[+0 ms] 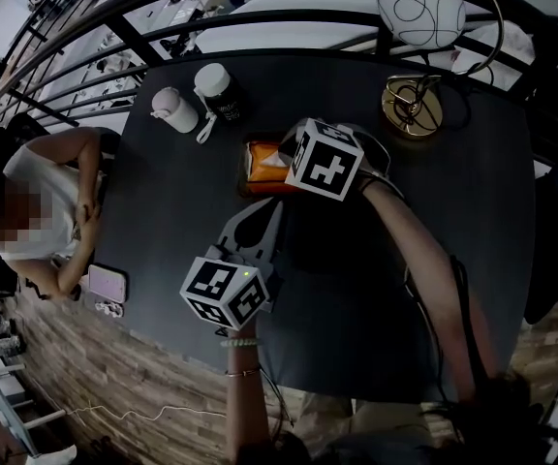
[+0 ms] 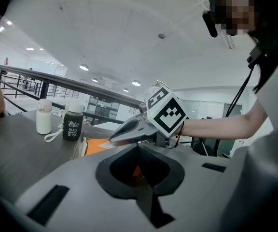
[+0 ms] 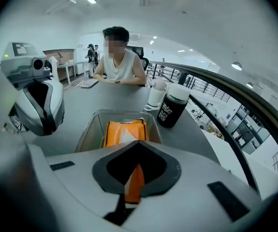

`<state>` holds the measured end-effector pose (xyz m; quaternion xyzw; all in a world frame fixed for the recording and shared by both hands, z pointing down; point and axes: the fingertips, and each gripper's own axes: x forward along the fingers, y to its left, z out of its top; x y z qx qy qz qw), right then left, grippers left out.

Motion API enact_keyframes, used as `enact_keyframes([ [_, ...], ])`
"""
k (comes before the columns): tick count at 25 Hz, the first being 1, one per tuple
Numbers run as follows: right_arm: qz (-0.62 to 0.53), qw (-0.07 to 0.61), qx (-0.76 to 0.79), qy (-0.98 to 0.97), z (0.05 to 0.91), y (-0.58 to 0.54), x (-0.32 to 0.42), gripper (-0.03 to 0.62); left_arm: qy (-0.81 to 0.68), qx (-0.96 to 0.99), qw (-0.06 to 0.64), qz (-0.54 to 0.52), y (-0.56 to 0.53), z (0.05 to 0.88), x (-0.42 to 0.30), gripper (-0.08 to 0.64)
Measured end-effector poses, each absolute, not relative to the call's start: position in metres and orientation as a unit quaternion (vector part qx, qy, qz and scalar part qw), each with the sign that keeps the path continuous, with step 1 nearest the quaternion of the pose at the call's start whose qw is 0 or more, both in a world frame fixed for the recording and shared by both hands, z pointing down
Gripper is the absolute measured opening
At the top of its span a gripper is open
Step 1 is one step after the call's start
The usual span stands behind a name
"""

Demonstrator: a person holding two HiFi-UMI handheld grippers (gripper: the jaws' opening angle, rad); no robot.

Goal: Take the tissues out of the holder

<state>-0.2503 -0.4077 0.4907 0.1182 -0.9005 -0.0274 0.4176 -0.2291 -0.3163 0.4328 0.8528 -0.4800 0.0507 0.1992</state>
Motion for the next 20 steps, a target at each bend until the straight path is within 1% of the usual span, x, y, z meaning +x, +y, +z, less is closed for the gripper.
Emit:
enact_keyframes([
  [12, -0.037, 0.336, 0.166, -0.926, 0.427, -0.399, -0.235, 0.014, -0.479, 0.857, 0.183, 0.042, -0.306, 0.412, -0.224, 0.008],
  [20, -0.054, 0.302, 0.197, -0.931, 0.381, -0.38, -0.207, 0.012, -0.472, 0.865, 0.166, 0.032, -0.292, 0.392, -0.211, 0.008],
])
